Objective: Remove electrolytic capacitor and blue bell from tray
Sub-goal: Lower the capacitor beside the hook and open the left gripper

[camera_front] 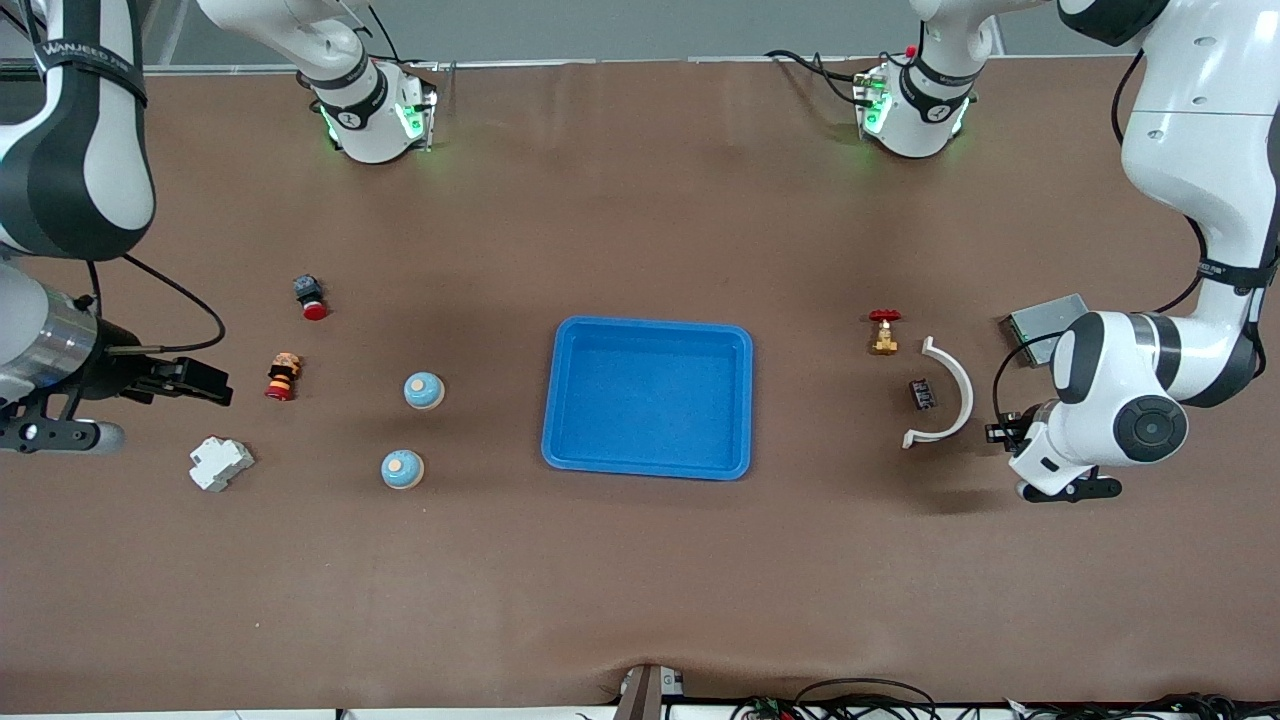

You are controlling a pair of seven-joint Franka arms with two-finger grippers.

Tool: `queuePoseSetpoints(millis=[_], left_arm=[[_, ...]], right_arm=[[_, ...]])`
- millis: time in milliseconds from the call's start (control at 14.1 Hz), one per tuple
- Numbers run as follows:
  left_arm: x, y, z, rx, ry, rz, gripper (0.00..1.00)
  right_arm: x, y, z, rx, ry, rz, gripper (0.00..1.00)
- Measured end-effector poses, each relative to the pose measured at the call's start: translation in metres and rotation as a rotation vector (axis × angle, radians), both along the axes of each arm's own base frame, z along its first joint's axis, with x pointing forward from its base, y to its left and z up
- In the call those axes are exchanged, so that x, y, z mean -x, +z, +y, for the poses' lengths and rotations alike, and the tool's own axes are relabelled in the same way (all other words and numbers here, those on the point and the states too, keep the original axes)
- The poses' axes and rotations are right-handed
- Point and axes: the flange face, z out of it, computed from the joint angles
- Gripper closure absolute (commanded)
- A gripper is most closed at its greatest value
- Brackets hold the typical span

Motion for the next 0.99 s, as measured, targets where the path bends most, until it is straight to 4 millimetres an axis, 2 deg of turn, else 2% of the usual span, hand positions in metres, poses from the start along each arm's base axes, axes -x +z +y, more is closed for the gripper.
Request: queuePoseSetpoints(millis=[425, 496, 567, 638, 780, 993], left_arm=[[0.004, -0.018, 0.007, 0.008, 0.014, 0.024, 1.00], [0.004, -0.021, 0.007, 0.010, 0.014, 0.026, 0.95], [0.004, -0.025, 0.007, 0.013, 0.015, 0.026, 0.88], [0.004, -0.027, 0.006, 0.016, 0.015, 0.027, 0.66], [0.004, -0.027, 0.006, 0.016, 0.016, 0.026, 0.00], [0.004, -0.027, 0.006, 0.017, 0.016, 0.026, 0.00]], right_arm=[[0.018, 0.021, -0.014, -0.015, -0.018, 0.037, 0.00], [0.022, 0.024, -0.014, -0.018, -0.017, 0.051, 0.00], [0.026, 0.027, -0.016, -0.020, -0.018, 0.064, 0.00], [0.029, 0.030, -0.021, -0.024, -0.023, 0.075, 0.00], [0.036, 0.035, -0.036, -0.036, -0.010, 0.087, 0.00], [0.039, 0.039, -0.049, -0.041, 0.009, 0.084, 0.00]])
